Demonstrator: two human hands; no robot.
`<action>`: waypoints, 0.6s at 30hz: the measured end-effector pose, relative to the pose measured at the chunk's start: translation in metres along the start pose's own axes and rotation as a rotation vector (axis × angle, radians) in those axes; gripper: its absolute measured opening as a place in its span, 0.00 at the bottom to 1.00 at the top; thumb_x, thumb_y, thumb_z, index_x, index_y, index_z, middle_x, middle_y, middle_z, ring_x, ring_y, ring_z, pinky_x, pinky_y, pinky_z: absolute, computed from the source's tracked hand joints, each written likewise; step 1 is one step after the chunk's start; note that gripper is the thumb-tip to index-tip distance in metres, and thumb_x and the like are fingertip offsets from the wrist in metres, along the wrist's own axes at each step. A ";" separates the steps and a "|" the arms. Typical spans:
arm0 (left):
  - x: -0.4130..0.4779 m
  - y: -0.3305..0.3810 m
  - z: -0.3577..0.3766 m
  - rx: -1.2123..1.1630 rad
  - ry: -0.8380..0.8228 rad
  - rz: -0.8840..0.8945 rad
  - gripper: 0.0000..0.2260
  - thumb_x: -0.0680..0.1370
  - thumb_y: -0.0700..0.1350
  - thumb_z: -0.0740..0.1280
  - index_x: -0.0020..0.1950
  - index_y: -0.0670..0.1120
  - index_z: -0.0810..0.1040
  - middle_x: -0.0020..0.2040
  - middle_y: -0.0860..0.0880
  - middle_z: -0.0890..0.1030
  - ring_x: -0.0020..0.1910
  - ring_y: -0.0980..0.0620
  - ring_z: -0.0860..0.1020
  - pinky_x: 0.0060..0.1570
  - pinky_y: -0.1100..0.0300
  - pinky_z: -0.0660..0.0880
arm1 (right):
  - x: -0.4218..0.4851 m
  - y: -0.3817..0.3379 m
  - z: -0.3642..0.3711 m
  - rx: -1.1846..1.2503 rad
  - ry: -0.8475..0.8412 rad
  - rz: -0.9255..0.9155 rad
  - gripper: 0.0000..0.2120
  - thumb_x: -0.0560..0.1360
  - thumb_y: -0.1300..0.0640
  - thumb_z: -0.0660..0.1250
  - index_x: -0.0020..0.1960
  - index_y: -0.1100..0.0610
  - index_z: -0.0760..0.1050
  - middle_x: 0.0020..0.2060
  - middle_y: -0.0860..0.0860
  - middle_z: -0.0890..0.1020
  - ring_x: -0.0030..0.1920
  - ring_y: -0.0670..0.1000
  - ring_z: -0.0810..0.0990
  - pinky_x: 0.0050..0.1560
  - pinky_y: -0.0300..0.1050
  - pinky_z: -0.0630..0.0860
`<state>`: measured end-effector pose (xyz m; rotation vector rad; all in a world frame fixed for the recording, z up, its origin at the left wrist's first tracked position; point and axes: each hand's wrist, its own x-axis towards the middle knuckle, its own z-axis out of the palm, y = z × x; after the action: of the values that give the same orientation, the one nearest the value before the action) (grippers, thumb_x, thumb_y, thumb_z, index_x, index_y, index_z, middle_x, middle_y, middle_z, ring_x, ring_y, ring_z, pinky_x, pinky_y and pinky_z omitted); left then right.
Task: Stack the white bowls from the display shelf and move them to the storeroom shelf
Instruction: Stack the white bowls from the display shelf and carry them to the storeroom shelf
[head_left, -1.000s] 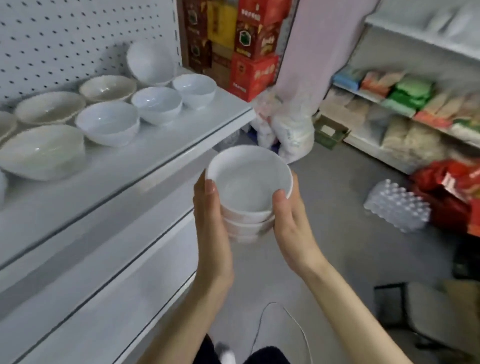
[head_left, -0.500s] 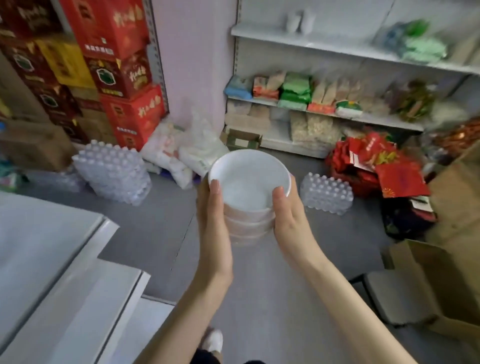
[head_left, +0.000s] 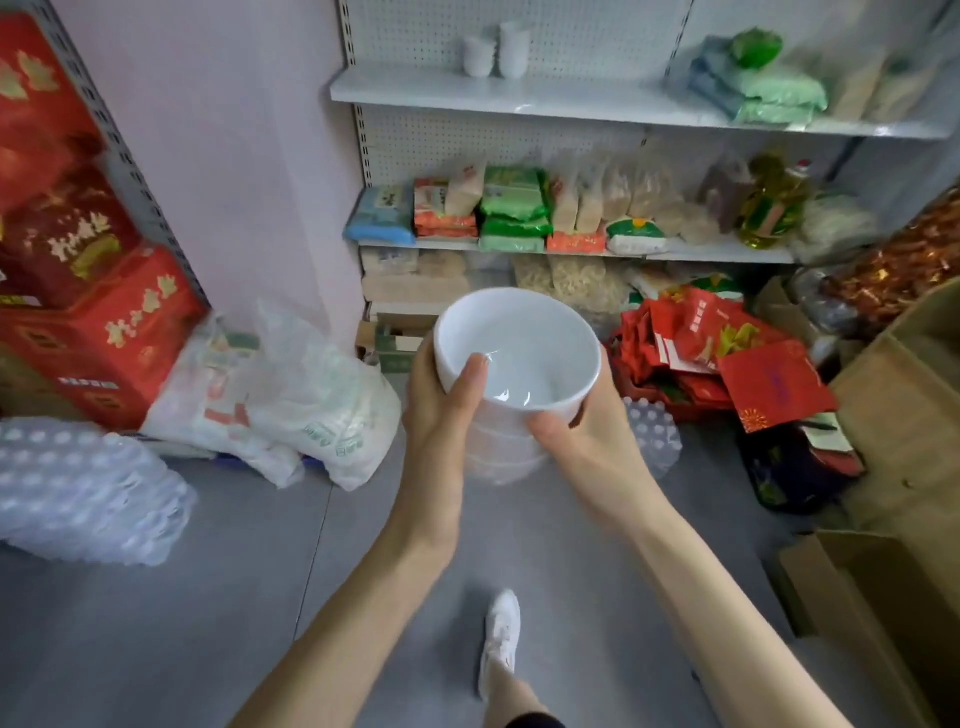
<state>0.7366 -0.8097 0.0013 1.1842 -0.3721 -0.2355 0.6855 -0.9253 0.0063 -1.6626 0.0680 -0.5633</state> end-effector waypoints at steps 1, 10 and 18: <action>0.031 -0.009 0.009 0.009 0.008 0.005 0.30 0.68 0.63 0.67 0.68 0.53 0.71 0.64 0.52 0.78 0.66 0.51 0.74 0.68 0.43 0.69 | 0.029 0.013 -0.009 0.001 0.000 -0.013 0.34 0.64 0.49 0.71 0.66 0.50 0.62 0.57 0.36 0.76 0.58 0.33 0.75 0.53 0.27 0.71; 0.302 -0.038 0.087 -0.014 0.004 0.005 0.29 0.68 0.64 0.67 0.68 0.57 0.72 0.65 0.52 0.78 0.66 0.51 0.75 0.68 0.42 0.69 | 0.301 0.065 -0.087 0.052 0.020 -0.008 0.37 0.60 0.47 0.73 0.67 0.50 0.65 0.59 0.42 0.77 0.60 0.39 0.76 0.54 0.30 0.72; 0.522 -0.103 0.123 -0.116 -0.016 -0.004 0.32 0.66 0.66 0.70 0.68 0.57 0.73 0.66 0.52 0.78 0.66 0.52 0.75 0.70 0.43 0.67 | 0.509 0.154 -0.138 0.018 0.063 0.007 0.35 0.59 0.46 0.71 0.65 0.47 0.66 0.59 0.42 0.77 0.57 0.36 0.77 0.53 0.28 0.72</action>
<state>1.1665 -1.1462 0.0281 1.0694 -0.3652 -0.2667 1.1189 -1.2620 0.0335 -1.6272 0.1144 -0.6087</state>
